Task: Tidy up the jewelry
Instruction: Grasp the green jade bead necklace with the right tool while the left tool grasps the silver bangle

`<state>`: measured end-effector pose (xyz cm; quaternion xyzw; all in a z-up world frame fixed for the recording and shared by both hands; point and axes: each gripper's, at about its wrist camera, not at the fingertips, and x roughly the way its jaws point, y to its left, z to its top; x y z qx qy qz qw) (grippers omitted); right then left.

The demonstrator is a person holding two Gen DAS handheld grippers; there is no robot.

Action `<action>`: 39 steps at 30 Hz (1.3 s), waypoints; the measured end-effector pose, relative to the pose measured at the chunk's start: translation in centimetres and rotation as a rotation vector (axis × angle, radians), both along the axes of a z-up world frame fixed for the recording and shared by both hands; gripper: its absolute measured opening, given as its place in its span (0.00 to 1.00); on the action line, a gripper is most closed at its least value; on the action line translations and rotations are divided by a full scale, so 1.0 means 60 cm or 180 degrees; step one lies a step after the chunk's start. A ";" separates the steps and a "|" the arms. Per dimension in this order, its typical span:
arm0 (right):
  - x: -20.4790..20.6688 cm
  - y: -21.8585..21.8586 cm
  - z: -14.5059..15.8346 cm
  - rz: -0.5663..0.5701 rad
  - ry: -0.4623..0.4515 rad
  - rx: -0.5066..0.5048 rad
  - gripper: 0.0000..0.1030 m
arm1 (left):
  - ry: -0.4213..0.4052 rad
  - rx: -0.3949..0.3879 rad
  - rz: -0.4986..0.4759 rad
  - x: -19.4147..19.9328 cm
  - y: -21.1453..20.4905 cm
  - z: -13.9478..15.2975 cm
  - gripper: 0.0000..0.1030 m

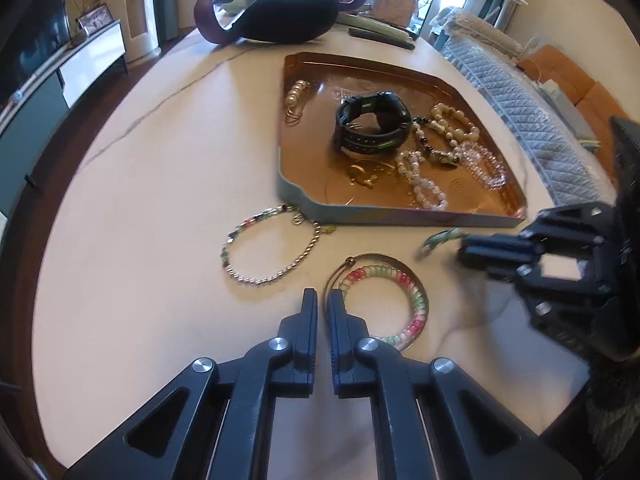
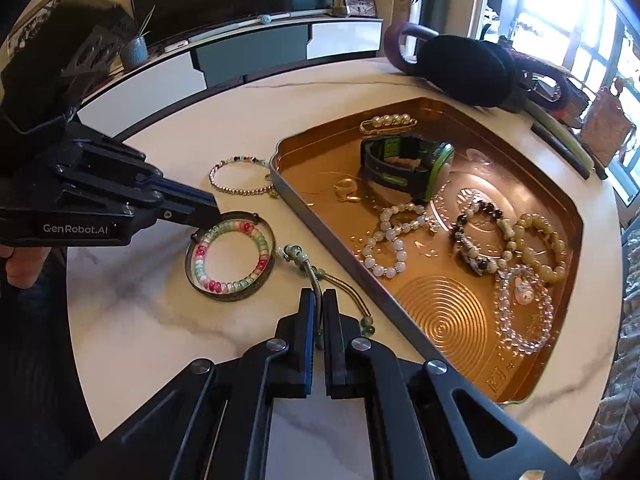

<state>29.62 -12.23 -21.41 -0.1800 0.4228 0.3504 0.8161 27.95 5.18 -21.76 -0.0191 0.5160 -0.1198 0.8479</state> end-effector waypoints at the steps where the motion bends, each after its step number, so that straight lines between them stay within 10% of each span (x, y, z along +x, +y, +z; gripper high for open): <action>1: -0.003 -0.004 0.007 -0.0041 -0.0027 0.0024 0.03 | 0.0003 0.0007 0.0009 -0.002 0.001 0.000 0.04; 11: -0.007 -0.013 0.015 -0.0173 0.0096 0.0130 0.03 | -0.0165 0.0400 -0.0018 -0.010 -0.013 -0.007 0.14; 24: -0.001 0.006 -0.016 -0.0200 0.0131 0.0012 0.04 | -0.0040 0.0155 -0.0258 -0.012 -0.028 -0.002 0.03; 35: -0.021 -0.012 0.064 -0.0209 -0.0229 0.0302 0.04 | -0.0607 -0.0161 -0.0335 -0.049 -0.033 0.106 0.04; 39: -0.022 -0.022 0.079 -0.0297 -0.0257 0.0367 0.04 | -0.0249 0.0116 -0.0288 -0.032 -0.050 0.046 0.04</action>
